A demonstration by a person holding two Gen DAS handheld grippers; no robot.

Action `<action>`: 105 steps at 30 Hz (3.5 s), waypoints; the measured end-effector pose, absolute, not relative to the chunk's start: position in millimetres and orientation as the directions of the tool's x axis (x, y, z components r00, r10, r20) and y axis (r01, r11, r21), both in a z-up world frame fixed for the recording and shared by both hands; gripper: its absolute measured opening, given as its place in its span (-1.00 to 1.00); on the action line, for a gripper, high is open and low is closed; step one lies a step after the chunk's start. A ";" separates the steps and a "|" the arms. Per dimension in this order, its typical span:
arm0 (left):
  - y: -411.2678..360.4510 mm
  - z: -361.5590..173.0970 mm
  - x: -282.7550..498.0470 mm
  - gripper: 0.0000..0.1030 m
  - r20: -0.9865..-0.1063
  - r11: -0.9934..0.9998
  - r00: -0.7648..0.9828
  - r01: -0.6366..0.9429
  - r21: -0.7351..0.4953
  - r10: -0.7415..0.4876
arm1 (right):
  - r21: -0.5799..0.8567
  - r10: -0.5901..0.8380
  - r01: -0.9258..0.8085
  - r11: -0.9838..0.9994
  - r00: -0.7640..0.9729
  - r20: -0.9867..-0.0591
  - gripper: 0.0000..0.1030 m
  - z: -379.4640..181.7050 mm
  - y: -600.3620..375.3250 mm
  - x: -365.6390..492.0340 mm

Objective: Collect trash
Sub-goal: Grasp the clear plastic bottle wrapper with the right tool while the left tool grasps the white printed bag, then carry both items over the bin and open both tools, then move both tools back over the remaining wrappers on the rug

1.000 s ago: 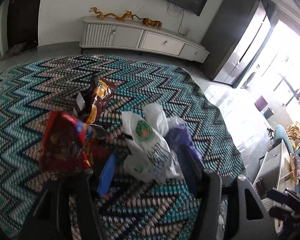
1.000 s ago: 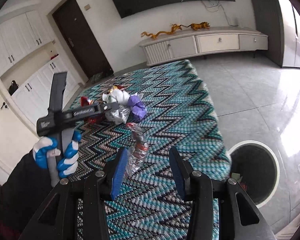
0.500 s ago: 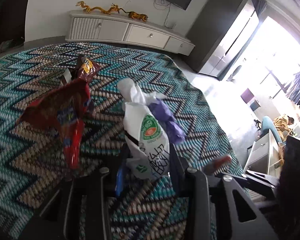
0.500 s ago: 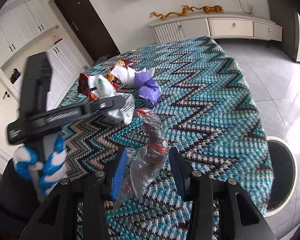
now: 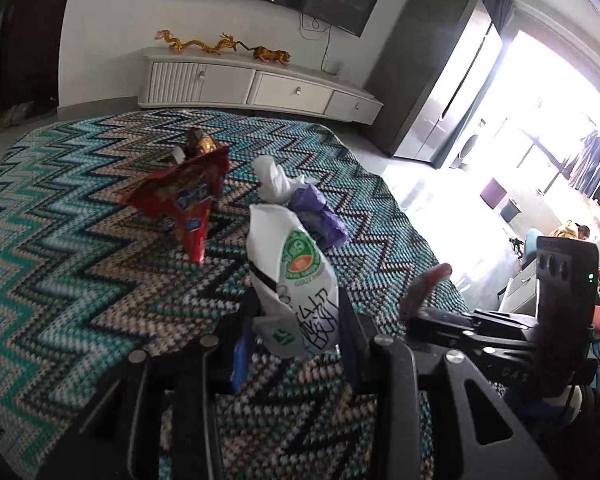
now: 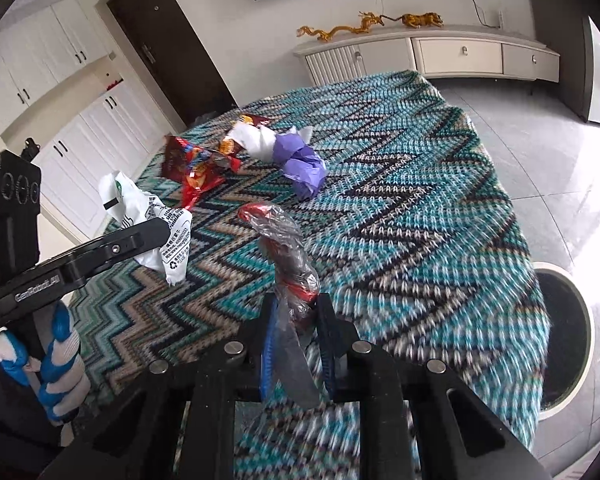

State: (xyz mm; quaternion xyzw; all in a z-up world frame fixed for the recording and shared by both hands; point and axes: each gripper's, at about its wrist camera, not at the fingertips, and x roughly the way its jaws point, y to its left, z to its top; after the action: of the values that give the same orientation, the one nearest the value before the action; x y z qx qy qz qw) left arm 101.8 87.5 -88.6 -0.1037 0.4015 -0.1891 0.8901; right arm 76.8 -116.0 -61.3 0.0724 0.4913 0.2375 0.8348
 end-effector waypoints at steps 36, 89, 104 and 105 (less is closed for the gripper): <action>62.7 -65.0 21.3 -0.33 -0.741 0.951 0.597 0.217 -0.221 -0.308 | 0.473 0.540 -0.277 0.836 0.569 -0.620 -0.65 -9.7 -217.2 -13.3; -228.0 -48.5 146.3 0.13 -0.718 0.869 0.597 0.495 -0.022 -0.358 | 0.406 0.176 0.195 0.893 0.678 -0.713 -0.06 -56.7 -409.0 37.5; -123.9 16.8 66.4 0.13 -0.573 0.922 0.764 0.385 0.037 -0.296 | 0.338 0.196 0.022 0.941 0.778 -0.597 0.05 35.4 -334.7 0.5; -117.3 20.4 62.0 0.13 -0.560 0.924 0.775 0.379 0.039 -0.294 | 0.330 0.199 0.010 0.944 0.782 -0.591 0.06 40.3 -328.1 -1.4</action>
State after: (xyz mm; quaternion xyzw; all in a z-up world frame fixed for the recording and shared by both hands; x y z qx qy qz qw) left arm 62.0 -117.3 20.4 0.0752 0.2836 -0.1794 0.9390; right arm -1.4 -328.1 40.3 0.1597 0.3265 0.0507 0.9302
